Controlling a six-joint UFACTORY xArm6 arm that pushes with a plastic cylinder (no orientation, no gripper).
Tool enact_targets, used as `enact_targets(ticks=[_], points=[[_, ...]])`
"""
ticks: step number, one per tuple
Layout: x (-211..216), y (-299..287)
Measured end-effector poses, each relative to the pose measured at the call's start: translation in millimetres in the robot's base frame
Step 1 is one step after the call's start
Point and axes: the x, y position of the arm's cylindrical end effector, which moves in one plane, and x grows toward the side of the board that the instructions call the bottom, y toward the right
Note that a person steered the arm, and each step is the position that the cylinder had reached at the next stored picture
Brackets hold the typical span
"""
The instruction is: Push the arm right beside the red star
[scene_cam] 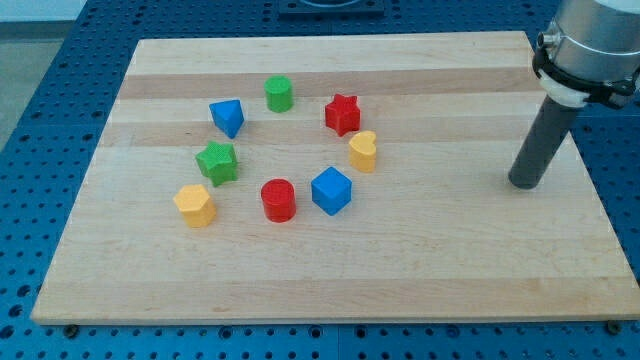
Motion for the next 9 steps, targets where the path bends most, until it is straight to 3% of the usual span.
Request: enact_targets(ticks=[5, 9], points=[[-50, -21], [-100, -94]])
